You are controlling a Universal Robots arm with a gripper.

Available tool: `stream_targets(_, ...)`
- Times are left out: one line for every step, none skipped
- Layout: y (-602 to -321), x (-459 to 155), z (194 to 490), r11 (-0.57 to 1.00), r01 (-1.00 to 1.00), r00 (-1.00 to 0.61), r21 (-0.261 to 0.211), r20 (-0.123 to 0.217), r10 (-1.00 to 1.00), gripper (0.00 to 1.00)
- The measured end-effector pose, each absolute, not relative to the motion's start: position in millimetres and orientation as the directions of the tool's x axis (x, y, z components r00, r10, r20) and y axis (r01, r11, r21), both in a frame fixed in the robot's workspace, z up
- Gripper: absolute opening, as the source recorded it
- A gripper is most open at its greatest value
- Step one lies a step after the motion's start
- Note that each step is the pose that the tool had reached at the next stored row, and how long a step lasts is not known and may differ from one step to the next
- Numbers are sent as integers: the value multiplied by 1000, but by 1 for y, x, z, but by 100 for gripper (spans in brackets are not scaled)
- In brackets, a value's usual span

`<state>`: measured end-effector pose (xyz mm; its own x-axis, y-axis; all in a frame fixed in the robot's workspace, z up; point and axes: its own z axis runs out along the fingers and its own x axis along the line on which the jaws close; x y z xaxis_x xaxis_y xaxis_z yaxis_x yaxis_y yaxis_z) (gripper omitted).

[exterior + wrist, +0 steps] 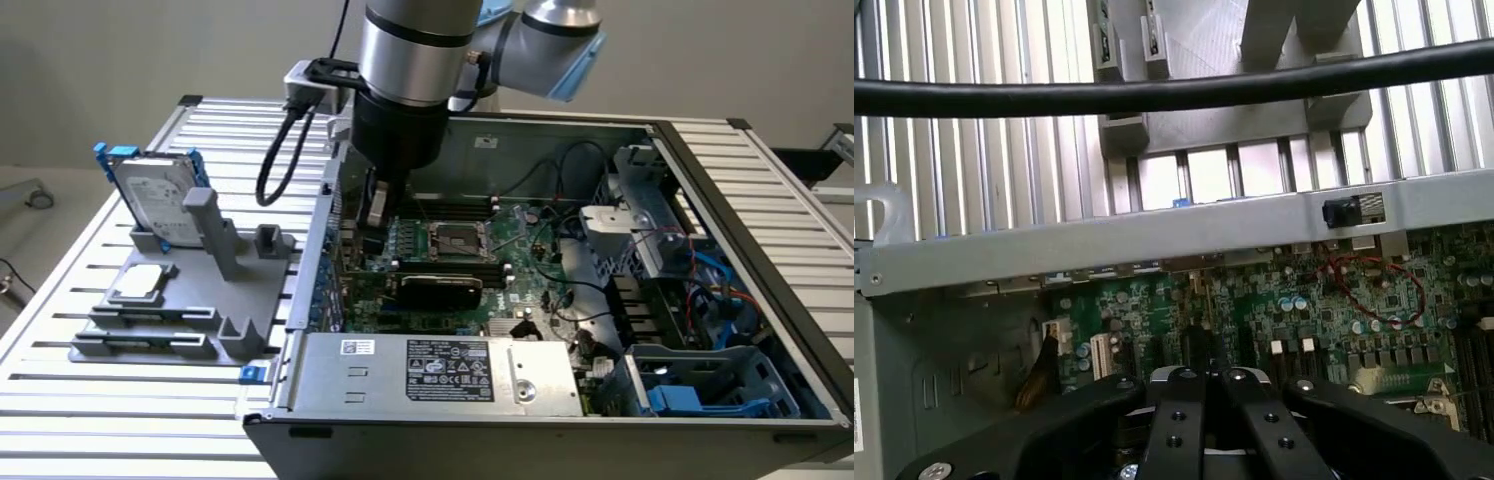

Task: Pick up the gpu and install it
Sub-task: 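Press down on the gpu until it lock into place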

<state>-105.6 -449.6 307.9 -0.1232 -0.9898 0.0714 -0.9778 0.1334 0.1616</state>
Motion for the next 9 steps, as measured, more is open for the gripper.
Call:
stream_targets(-450, -103, 308, 133, -978, -123, 158, 71, -990, 11)
stream_targets(-450, -101, 308, 133, -979, -123, 154, 70, -990, 11)
stream_targets(-450, -99, 308, 132, -980, -123, 150, 70, -990, 11)
stream_targets(-450, -97, 308, 132, -980, -123, 147, 69, -990, 11)
stream_targets(-450, -94, 308, 132, -981, -123, 143, 69, -990, 11)
stream_targets(-450, -92, 308, 131, -982, -123, 139, 69, -990, 11)
stream_targets(-450, -90, 308, 131, -982, -122, 136, 68, -990, 11)
stream_targets(-450, -88, 308, 130, -983, -122, 132, 68, -990, 11)
stream_targets(-450, -85, 308, 130, -983, -122, 129, 67, -990, 11)
